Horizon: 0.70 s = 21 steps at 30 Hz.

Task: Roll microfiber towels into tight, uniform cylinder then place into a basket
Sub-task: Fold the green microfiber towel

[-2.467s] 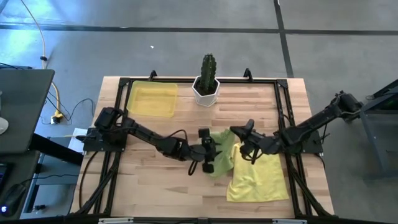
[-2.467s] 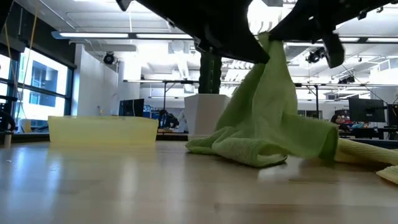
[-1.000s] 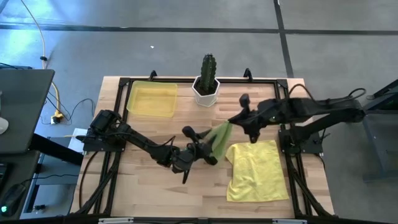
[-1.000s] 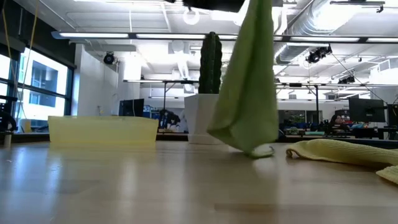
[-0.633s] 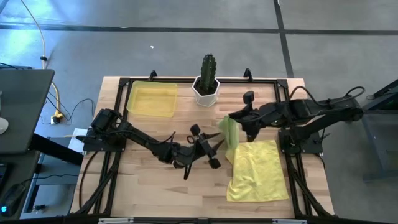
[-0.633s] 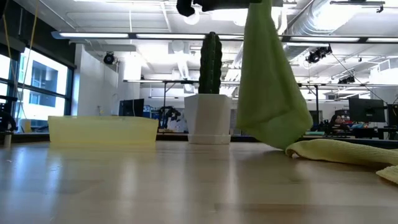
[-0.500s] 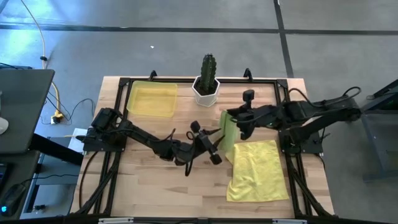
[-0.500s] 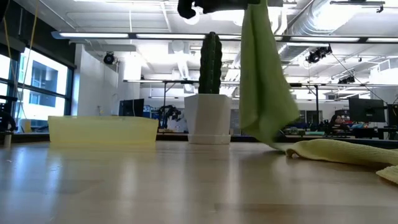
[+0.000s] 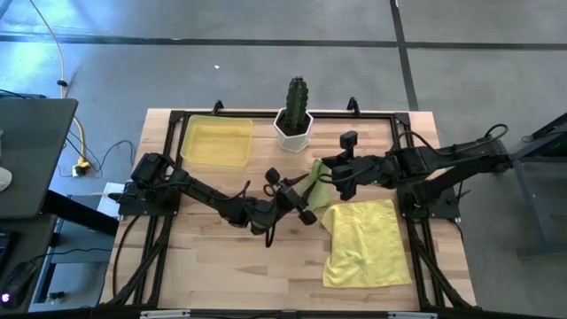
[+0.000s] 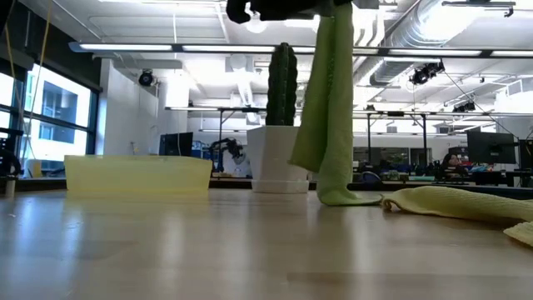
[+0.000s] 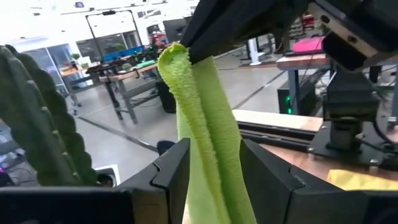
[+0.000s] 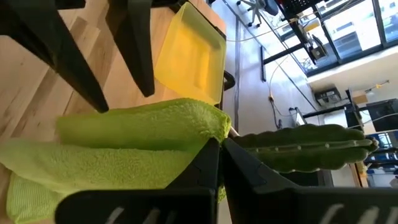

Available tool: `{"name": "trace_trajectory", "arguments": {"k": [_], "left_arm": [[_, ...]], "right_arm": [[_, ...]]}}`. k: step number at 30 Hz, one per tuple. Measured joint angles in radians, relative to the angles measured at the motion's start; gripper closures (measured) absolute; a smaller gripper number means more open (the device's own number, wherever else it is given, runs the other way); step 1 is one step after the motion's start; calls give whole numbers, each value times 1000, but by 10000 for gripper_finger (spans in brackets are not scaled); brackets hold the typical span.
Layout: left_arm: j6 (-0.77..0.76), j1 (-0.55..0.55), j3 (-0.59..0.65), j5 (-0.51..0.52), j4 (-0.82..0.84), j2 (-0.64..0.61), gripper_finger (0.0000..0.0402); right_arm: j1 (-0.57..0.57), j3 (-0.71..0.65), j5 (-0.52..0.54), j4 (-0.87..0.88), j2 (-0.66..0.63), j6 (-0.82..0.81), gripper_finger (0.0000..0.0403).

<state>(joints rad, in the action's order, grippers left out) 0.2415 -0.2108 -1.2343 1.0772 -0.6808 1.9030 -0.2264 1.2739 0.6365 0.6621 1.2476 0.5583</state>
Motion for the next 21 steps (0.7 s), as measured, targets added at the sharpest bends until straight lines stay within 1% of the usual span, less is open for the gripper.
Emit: {"name": "trace_trajectory", "arguments": {"k": [6,11,15,21], "left_arm": [[-5,1,0,-4,-4,0,271],[-92,3,0,-26,46,0,271],[-196,13,0,-27,148,0,271],[-390,22,0,-28,344,0,271]], "right_arm": [[0,0,0,6,0,2,403],[0,0,3,0,0,3,403],[0,0,8,-24,0,3,403],[0,0,8,-39,0,3,403]]}}
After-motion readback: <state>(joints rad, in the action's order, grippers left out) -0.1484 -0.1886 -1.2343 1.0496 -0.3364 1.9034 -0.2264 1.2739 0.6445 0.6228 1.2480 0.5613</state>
